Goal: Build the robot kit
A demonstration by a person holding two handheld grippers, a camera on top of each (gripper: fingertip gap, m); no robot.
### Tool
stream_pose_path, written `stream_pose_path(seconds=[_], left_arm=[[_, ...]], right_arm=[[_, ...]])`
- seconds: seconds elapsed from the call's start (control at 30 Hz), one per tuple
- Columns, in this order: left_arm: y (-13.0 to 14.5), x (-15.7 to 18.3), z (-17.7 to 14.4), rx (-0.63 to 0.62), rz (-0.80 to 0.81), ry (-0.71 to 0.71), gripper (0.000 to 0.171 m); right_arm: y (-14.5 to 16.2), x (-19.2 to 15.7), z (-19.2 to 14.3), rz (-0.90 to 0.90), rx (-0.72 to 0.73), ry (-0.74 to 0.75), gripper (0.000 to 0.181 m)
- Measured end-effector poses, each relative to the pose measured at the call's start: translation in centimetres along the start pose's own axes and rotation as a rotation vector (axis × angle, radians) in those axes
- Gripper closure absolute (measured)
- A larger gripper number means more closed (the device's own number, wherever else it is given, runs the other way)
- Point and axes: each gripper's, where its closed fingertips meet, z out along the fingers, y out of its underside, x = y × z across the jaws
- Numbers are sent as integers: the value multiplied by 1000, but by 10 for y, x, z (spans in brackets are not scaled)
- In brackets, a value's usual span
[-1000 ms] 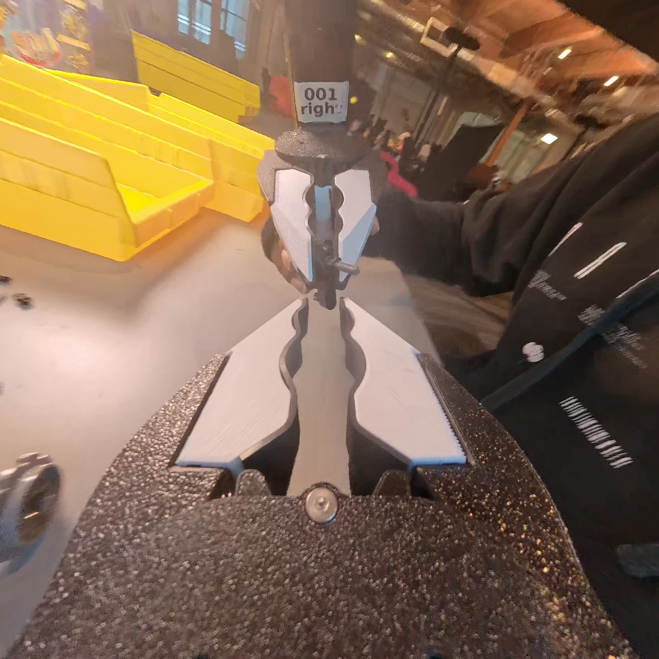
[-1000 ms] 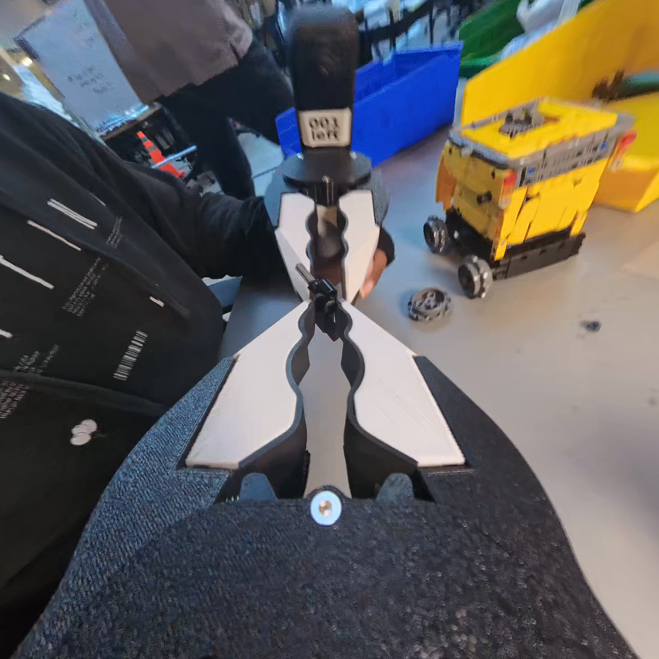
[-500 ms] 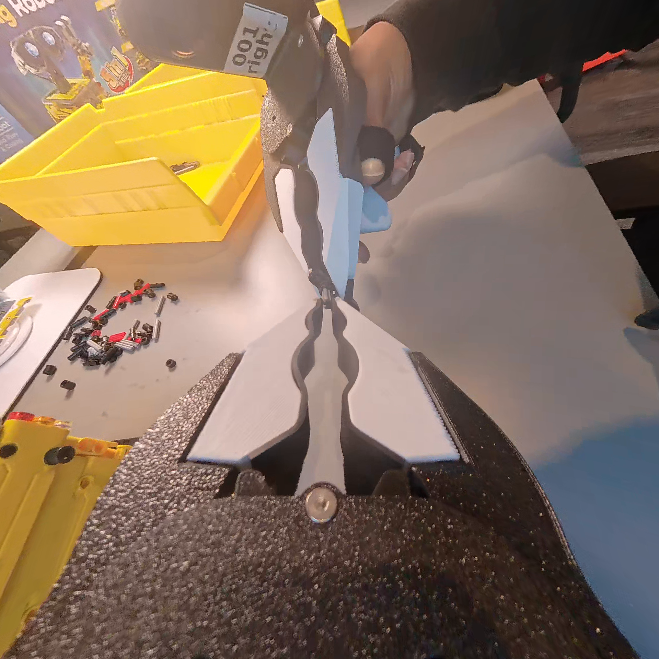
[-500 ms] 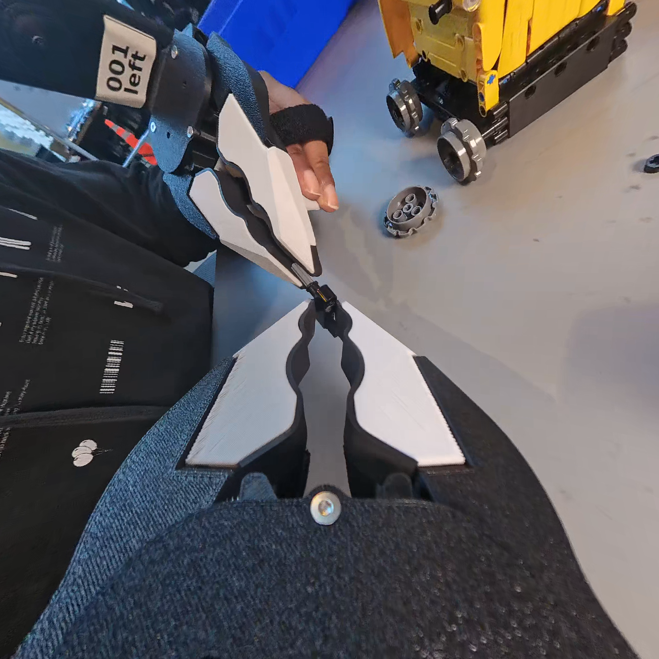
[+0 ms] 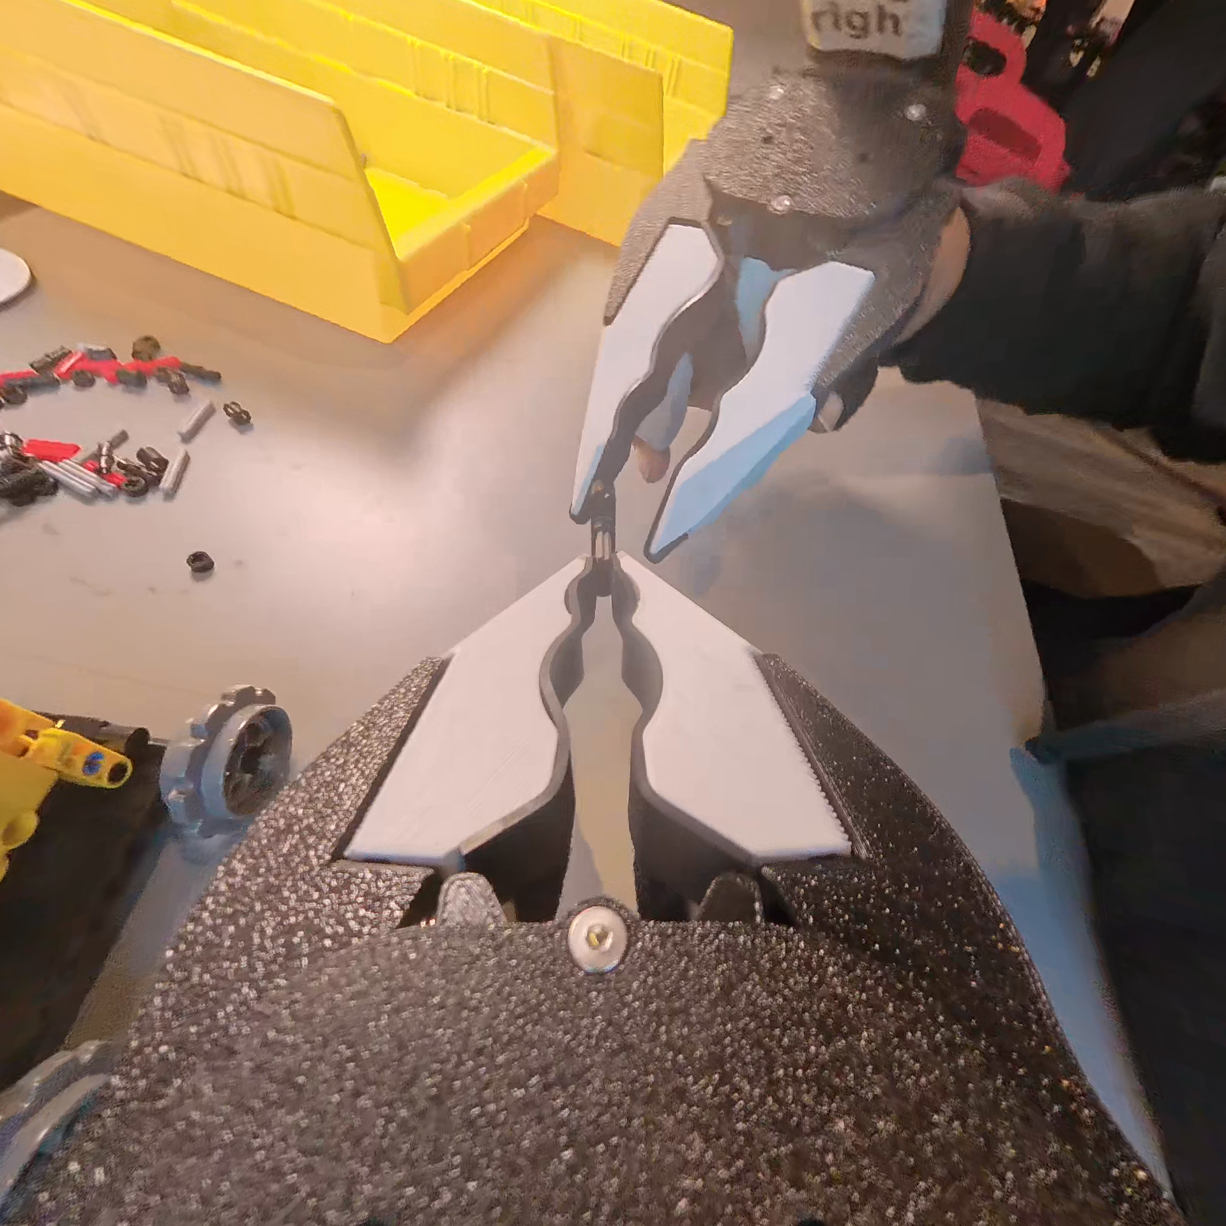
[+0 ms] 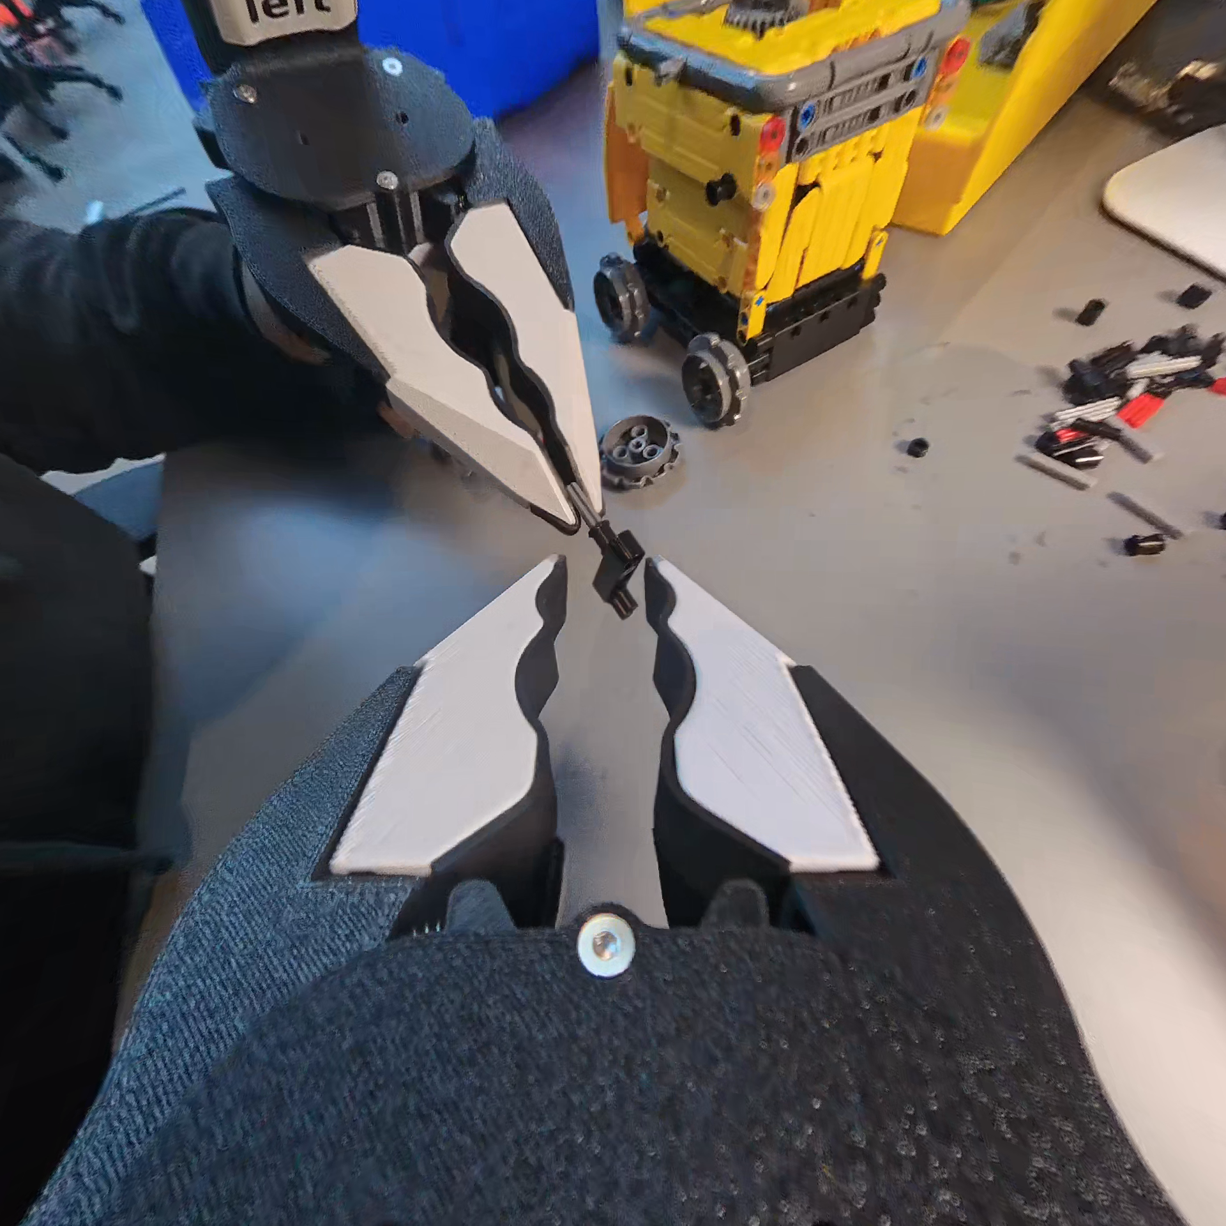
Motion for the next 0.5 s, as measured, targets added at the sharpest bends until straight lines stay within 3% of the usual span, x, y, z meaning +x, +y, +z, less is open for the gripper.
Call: stream_pose_path(seconds=[0.13, 0.23, 0.4, 0.5], left_arm=[[-5, 5, -2, 38, -80, 64, 170], [0, 8, 0, 12, -90, 89, 170], [0, 0, -8, -9, 71, -3, 155], [0, -8, -13, -10, 80, -29, 156]], right_arm=[[-8, 0, -5, -68, 69, 74, 170], [-2, -4, -5, -21, 14, -6, 172], [28, -20, -6, 208, -236, -321, 173], [47, -14, 1, 224, -379, -350, 173]])
